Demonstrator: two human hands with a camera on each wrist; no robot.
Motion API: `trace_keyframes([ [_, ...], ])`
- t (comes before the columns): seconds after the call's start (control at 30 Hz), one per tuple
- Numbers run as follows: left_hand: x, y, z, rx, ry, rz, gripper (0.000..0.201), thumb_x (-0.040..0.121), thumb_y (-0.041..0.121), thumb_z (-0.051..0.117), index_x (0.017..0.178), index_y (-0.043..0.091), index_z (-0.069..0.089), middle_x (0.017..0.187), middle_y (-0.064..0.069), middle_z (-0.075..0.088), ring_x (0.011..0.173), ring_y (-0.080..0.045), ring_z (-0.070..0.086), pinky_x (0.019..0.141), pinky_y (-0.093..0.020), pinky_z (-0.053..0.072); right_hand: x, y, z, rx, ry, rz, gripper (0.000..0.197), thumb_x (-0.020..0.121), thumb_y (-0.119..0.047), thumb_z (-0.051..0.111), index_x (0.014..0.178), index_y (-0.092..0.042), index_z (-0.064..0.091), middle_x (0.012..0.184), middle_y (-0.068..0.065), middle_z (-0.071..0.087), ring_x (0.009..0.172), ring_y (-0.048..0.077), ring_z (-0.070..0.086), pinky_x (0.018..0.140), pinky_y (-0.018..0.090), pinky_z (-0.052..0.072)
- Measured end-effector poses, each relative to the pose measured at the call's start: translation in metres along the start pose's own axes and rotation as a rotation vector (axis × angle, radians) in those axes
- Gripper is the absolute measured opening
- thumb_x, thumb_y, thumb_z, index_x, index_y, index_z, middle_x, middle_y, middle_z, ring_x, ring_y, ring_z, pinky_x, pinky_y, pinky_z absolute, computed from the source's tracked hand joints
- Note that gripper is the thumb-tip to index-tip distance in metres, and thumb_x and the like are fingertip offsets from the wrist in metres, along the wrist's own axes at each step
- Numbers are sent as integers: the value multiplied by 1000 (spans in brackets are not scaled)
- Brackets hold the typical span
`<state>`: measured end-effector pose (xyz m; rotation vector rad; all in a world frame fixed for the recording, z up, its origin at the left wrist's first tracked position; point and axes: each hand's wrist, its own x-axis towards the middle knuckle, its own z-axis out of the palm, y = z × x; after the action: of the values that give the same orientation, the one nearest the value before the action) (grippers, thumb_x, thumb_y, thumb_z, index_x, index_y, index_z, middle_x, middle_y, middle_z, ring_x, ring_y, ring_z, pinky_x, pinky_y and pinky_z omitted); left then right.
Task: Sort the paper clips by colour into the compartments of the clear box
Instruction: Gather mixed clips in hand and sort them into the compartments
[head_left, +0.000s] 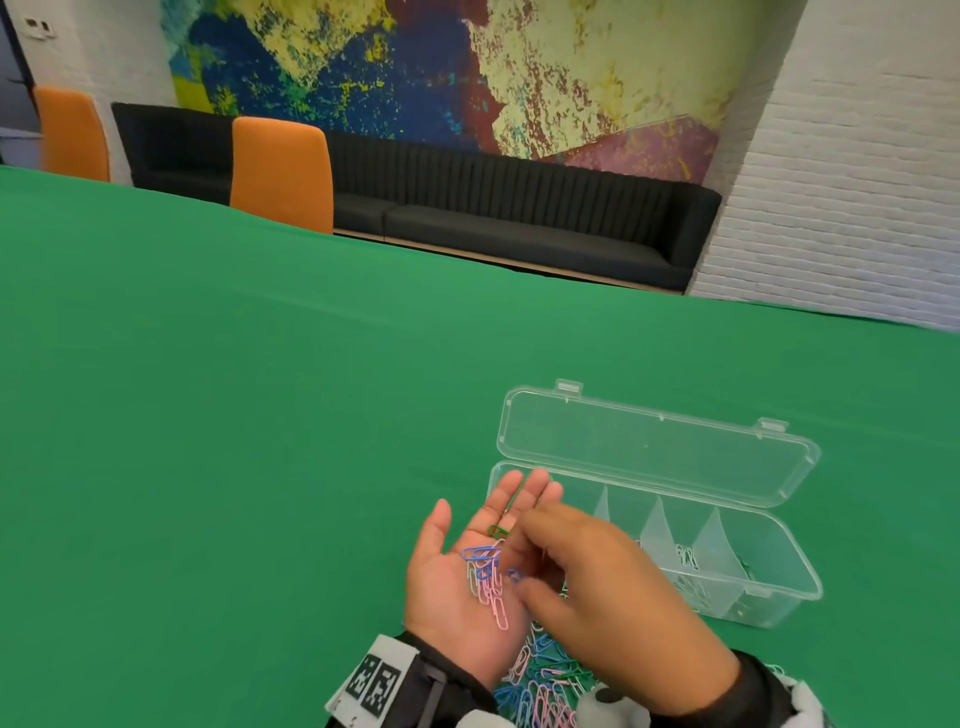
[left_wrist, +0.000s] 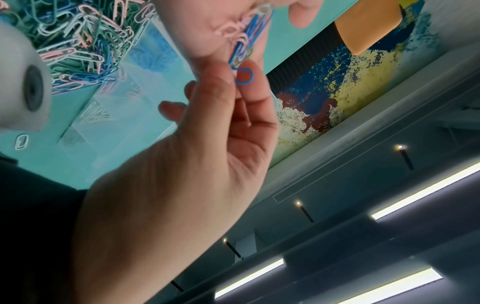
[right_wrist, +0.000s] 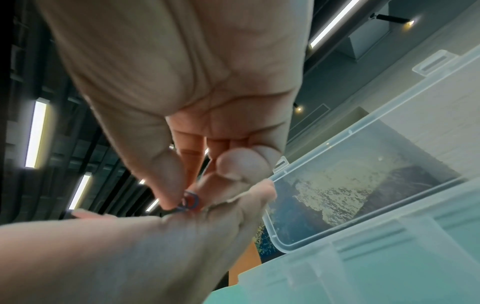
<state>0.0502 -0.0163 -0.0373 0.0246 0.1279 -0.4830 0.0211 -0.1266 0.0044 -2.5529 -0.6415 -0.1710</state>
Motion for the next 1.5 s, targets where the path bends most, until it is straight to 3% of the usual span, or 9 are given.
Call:
trace_keyframes([
  [0.2, 2, -2, -1, -34, -57, 37, 59, 89, 42, 37, 120, -5, 54, 108, -31, 63, 93, -43, 65, 76, -61, 50, 2, 5, -2, 203, 165, 125, 25, 75, -4, 59, 81, -27, 56, 72, -5, 60, 60, 13, 52, 58, 23, 44],
  [0.33, 5, 1, -2, -36, -29, 73, 59, 87, 39, 41, 114, -10, 57, 117, -33, 59, 101, -44, 62, 79, -66, 42, 3, 8, -2, 385, 171, 214, 26, 77, 0, 63, 83, -24, 55, 67, -8, 60, 52, 5, 46, 54, 20, 41],
  [0.43, 5, 8, -2, -7, -88, 65, 59, 68, 30, 75, 106, -13, 65, 123, -32, 56, 104, -47, 60, 83, -63, 44, 3, 12, -2, 444, 169, 249, 24, 79, 0, 63, 84, -22, 56, 64, -3, 59, 52, 5, 47, 54, 21, 42],
  [0.57, 3, 8, -1, 55, -100, 57, 72, 60, 28, 84, 114, -13, 60, 126, -32, 53, 109, -47, 58, 82, -61, 47, 3, 11, -3, 402, 172, 238, 23, 79, -1, 62, 84, -23, 59, 67, -3, 59, 57, 5, 48, 59, 24, 44],
  [0.67, 0, 4, -3, 42, -142, 21, 93, 37, 11, 92, 118, -14, 55, 127, -34, 51, 111, -49, 55, 79, -66, 47, 3, 5, -3, 347, 139, 190, 30, 75, 2, 58, 82, -28, 59, 72, -1, 60, 59, 5, 48, 61, 23, 44],
  [0.83, -1, 1, -7, 85, -120, -11, 96, 32, 11, 93, 118, -11, 57, 129, -31, 52, 113, -47, 54, 77, -61, 51, 3, 0, 6, 72, 86, 128, 19, 77, -10, 55, 85, -27, 61, 69, -18, 48, 61, -3, 45, 61, 8, 34],
  [1.0, 2, 0, -12, 70, -105, 2, 98, 30, 11, 93, 117, -13, 56, 128, -31, 53, 111, -47, 56, 74, -60, 52, 4, -1, 8, -3, 80, 171, 13, 80, -16, 56, 89, -25, 61, 70, -15, 42, 61, -2, 38, 61, 7, 30],
  [1.27, 5, -4, -19, 103, -71, -12, 95, 31, 15, 93, 116, -11, 59, 128, -29, 54, 110, -44, 58, 82, -57, 50, 1, -9, -3, -139, -88, 193, 20, 91, -24, 51, 109, -16, 55, 110, 5, 55, 100, 21, 52, 72, 27, 30],
  [1.5, 0, -4, -13, 35, -66, 4, 93, 36, 11, 91, 119, -14, 56, 128, -32, 52, 109, -47, 57, 71, -59, 54, 2, -5, -2, -55, -35, 185, 14, 89, -21, 52, 84, -23, 39, 88, -1, 46, 79, 14, 38, 66, 25, 24],
])
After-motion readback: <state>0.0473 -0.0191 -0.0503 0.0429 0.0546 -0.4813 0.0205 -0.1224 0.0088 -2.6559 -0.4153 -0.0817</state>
